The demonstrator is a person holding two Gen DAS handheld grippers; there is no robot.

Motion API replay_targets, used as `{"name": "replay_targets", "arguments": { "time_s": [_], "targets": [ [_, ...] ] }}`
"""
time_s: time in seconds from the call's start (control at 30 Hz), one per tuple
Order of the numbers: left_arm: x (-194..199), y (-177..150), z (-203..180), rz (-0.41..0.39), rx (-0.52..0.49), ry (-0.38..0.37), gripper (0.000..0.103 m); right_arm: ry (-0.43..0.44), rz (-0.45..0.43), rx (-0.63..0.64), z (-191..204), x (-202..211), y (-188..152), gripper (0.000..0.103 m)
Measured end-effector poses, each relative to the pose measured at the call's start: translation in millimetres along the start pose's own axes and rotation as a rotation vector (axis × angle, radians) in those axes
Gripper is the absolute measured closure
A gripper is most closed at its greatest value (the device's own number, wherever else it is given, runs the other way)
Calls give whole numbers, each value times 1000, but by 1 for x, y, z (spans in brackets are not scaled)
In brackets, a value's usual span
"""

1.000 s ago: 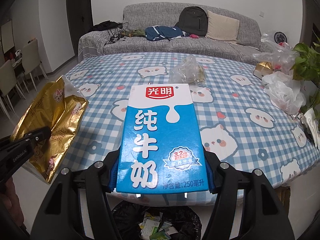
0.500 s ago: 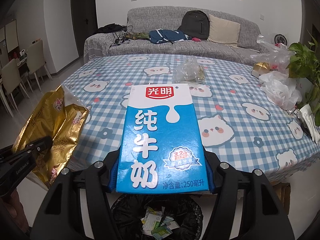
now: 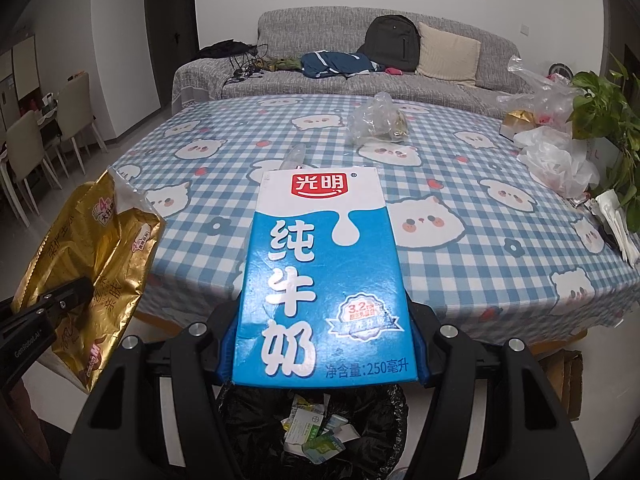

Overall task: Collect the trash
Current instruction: 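Carry the gold snack bag and blue milk carton over the black bin with both tools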

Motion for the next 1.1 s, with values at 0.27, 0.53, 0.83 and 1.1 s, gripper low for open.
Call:
{"name": "replay_targets", "arguments": {
  "time_s": [0.27, 0.53, 0.83, 1.1],
  "targets": [
    [-2, -31, -3, 17, 7, -8, 99, 13, 10, 12, 6, 7, -27, 42],
    [-7, -56, -1, 28, 24, -8, 99, 19, 33, 17, 6, 9, -58, 42],
    [-32, -94, 1, 74, 33, 6, 99, 6, 90, 23, -4, -9, -102, 42],
    [-68, -139, 5, 155, 35, 23, 99, -7, 149, 24, -13, -34, -143, 42]
  ]
}}
Point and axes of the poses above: each gripper's, at about its wrist camera, not at the fingertips, and x roughly against the way its jaws point, z to its left, y to its top, the point moved 10 cm from there along -x, roughly the way its jaws point, and after that the axes turned 12 degrees about -x, right-handed, at the moved point
